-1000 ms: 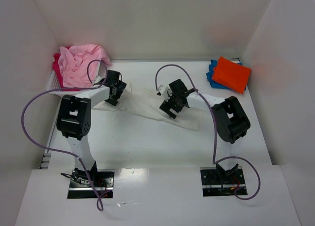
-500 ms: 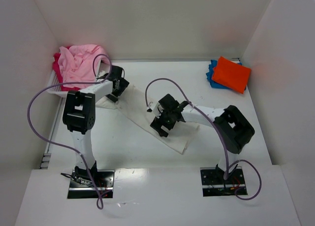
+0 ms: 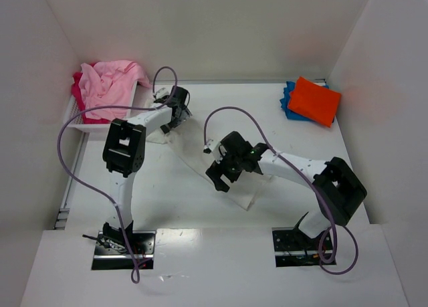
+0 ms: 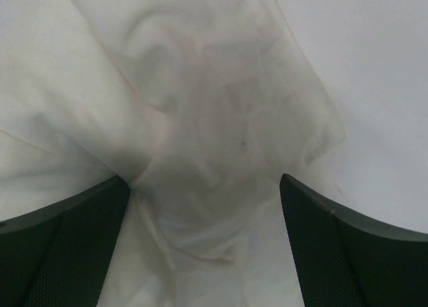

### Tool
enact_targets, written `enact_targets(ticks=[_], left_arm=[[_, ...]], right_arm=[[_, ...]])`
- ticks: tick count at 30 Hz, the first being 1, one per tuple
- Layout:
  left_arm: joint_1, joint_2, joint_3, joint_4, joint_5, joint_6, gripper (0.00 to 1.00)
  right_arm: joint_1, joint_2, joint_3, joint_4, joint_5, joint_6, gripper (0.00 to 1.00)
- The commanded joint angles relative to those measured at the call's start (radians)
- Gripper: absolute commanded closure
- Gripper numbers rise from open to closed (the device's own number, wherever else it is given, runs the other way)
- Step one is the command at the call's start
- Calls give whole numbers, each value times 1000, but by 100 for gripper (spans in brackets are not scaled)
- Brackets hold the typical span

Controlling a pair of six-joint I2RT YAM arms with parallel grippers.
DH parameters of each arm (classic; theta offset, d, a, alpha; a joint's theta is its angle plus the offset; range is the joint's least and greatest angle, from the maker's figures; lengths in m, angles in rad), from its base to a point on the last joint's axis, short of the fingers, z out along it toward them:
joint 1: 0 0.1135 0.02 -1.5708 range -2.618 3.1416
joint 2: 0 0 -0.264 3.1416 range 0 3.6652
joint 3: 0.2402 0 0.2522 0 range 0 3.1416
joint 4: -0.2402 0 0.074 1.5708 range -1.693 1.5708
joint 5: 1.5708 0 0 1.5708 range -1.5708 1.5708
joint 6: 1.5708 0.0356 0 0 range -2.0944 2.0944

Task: Fold and stack the t-shirts
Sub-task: Rotate the tshirt 90 degrees

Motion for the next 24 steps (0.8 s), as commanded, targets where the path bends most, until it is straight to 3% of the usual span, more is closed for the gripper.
enact_targets(ticks=[1, 5, 10, 15, 19, 24], left_arm=[[-56, 101, 15, -48, 135, 46, 1], [-105, 168, 110, -37, 225, 153, 1], [-196, 204, 283, -91, 179, 301, 1], [-191, 232, 416, -138, 297, 341, 1], [-156, 143, 360, -117, 224, 331, 1], [-33, -13, 171, -42, 219, 272, 1]], right_arm=[[9, -64, 7, 23, 59, 17, 0], [9, -137, -26, 53, 90, 17, 0], [9, -170, -45, 63, 136, 29, 0], [9, -142, -36, 59, 201, 40, 0], [9, -119, -27, 53, 219, 49, 0], [5, -99, -14, 40, 251, 49, 0]])
